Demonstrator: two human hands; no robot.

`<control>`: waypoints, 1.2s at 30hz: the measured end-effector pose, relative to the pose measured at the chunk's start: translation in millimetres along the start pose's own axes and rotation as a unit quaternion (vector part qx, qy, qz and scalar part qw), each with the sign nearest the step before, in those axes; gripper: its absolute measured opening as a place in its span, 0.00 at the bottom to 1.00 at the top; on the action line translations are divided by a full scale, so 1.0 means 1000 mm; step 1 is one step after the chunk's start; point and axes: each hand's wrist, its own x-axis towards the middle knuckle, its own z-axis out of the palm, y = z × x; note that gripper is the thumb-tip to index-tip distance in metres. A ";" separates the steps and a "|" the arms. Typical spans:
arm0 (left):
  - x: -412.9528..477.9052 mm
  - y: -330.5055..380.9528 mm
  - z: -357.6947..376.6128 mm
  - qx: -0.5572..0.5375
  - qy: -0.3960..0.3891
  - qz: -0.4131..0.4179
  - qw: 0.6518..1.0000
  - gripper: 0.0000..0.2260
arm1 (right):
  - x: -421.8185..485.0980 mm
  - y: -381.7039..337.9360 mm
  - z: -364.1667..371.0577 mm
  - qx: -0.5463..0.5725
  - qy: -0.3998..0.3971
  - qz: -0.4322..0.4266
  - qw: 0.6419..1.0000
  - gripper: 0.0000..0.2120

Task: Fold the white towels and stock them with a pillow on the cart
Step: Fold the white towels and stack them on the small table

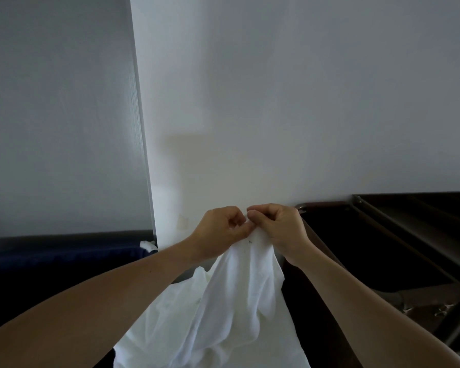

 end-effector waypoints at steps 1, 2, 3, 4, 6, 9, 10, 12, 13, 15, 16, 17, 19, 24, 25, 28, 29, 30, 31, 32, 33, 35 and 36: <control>0.001 0.000 0.000 -0.005 0.004 0.000 1.000 0.12 | 0.000 0.001 -0.001 0.015 0.002 0.000 1.000 0.05; 0.001 0.000 0.000 -0.013 0.009 0.000 1.000 0.12 | 0.000 0.001 -0.002 0.030 0.003 0.001 1.000 0.07; 0.001 -0.001 0.000 -0.023 0.017 0.000 1.000 0.12 | 0.000 0.002 -0.004 0.042 0.003 0.001 0.999 0.09; 0.002 -0.002 0.000 -0.033 0.026 -0.002 0.999 0.11 | 0.000 0.002 -0.006 0.042 0.003 -0.001 0.999 0.10; 0.002 -0.004 0.000 -0.040 0.036 -0.006 0.999 0.11 | 0.001 0.004 -0.009 0.022 0.007 -0.003 1.000 0.09; 0.002 -0.005 0.004 -0.042 0.041 -0.001 0.998 0.10 | 0.003 0.006 -0.010 -0.003 0.022 0.004 1.000 0.06; 0.003 -0.005 0.005 -0.045 0.044 0.001 0.998 0.10 | 0.004 0.006 -0.009 -0.004 0.024 0.007 1.000 0.06; 0.003 -0.005 0.005 -0.050 0.042 0.009 0.998 0.10 | 0.006 0.006 -0.009 0.004 0.025 0.009 1.000 0.06; 0.003 -0.005 0.005 -0.050 0.035 0.014 0.998 0.10 | 0.007 0.006 -0.009 0.007 0.026 0.009 1.000 0.06; 0.003 -0.004 0.005 -0.041 0.016 0.025 0.999 0.09 | 0.007 0.007 -0.009 0.009 0.029 0.014 0.999 0.05; 0.003 -0.004 0.005 -0.032 0.010 0.033 0.999 0.09 | 0.008 0.007 -0.009 0.009 0.030 0.014 0.999 0.05; 0.003 -0.004 0.005 -0.023 0.007 0.041 0.999 0.09 | 0.008 0.009 -0.009 0.006 0.032 0.012 0.999 0.05; 0.004 -0.005 0.007 -0.014 0.007 0.051 0.999 0.09 | 0.007 0.011 -0.008 0.003 0.039 0.008 0.999 0.05; 0.008 -0.007 0.011 -0.022 0.027 0.063 0.997 0.09 | 0.006 0.013 -0.004 -0.051 0.002 0.040 0.998 0.05; 0.010 -0.005 0.010 -0.021 0.032 0.071 0.997 0.08 | 0.006 0.013 -0.004 -0.073 -0.022 0.054 0.996 0.10; 0.019 0.004 0.005 -0.036 0.024 0.086 0.995 0.05 | 0.010 0.008 -0.007 -0.094 -0.018 0.043 0.995 0.16; 0.024 0.007 0.002 -0.051 0.029 0.085 0.995 0.06 | 0.016 0.003 -0.009 -0.102 0.008 0.015 0.995 0.14; 0.029 0.011 -0.001 -0.071 0.039 0.080 0.993 0.08 | 0.023 -0.004 -0.010 -0.106 0.040 -0.013 0.993 0.13; 0.035 0.016 -0.006 -0.093 0.050 0.075 0.992 0.10 | 0.033 -0.014 -0.012 -0.103 0.074 -0.042 0.991 0.12; 0.040 0.021 -0.011 -0.108 0.057 0.072 0.990 0.10 | 0.043 -0.026 -0.014 -0.096 0.106 -0.069 0.987 0.12; 0.045 0.026 -0.016 -0.111 0.058 0.074 0.989 0.10 | 0.053 -0.038 -0.015 -0.086 0.132 -0.090 0.983 0.13; 0.051 0.034 -0.028 -0.101 0.056 0.084 0.990 0.10 | 0.071 -0.064 -0.019 -0.060 0.174 -0.117 0.976 0.14; 0.051 0.035 -0.034 -0.098 0.056 0.084 0.990 0.10 | 0.078 -0.075 -0.021 -0.050 0.192 -0.127 0.972 0.14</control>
